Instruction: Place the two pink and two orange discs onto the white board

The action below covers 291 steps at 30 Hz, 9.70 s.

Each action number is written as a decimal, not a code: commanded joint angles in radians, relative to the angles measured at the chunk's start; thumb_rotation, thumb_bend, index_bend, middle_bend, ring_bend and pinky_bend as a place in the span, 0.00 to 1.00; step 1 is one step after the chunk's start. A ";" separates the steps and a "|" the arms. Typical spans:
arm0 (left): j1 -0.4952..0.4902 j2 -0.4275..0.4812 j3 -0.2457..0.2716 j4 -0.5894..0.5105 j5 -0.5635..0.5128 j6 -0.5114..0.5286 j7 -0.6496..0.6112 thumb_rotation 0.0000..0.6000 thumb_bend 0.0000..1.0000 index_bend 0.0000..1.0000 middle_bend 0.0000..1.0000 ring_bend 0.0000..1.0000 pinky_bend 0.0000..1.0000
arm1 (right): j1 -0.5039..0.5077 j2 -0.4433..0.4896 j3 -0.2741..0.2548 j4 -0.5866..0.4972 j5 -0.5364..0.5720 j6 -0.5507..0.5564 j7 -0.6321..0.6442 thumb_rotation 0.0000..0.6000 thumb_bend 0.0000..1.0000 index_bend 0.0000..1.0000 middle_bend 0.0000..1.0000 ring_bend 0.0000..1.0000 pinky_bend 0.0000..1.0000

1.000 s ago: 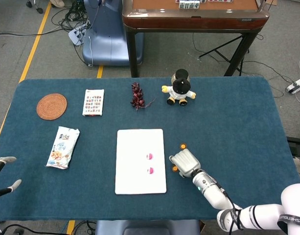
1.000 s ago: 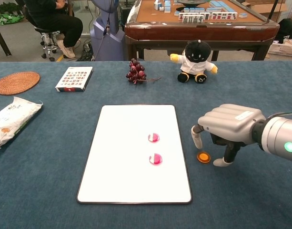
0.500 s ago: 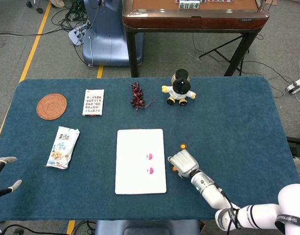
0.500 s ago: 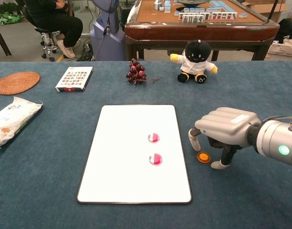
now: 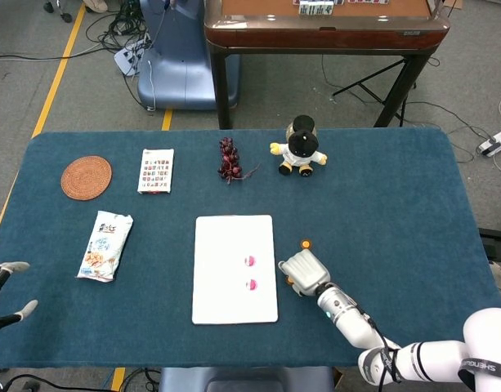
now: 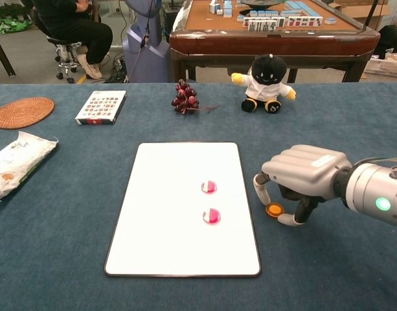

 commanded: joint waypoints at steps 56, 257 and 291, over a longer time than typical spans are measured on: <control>0.016 -0.002 0.030 -0.023 0.045 0.023 0.067 1.00 0.16 0.50 0.41 0.34 0.49 | 0.336 -0.249 0.190 0.100 0.247 -0.055 -0.165 1.00 0.33 0.49 1.00 1.00 1.00; 0.021 0.020 0.043 -0.039 0.065 0.022 0.027 1.00 0.16 0.51 0.47 0.34 0.49 | 0.466 -0.347 0.255 0.354 0.434 -0.116 -0.141 1.00 0.24 0.49 1.00 1.00 1.00; 0.012 -0.003 0.034 -0.016 0.076 0.026 0.027 1.00 0.16 0.49 0.47 0.34 0.49 | 0.280 0.023 0.103 -0.079 0.285 0.161 -0.171 1.00 0.14 0.35 0.94 0.96 1.00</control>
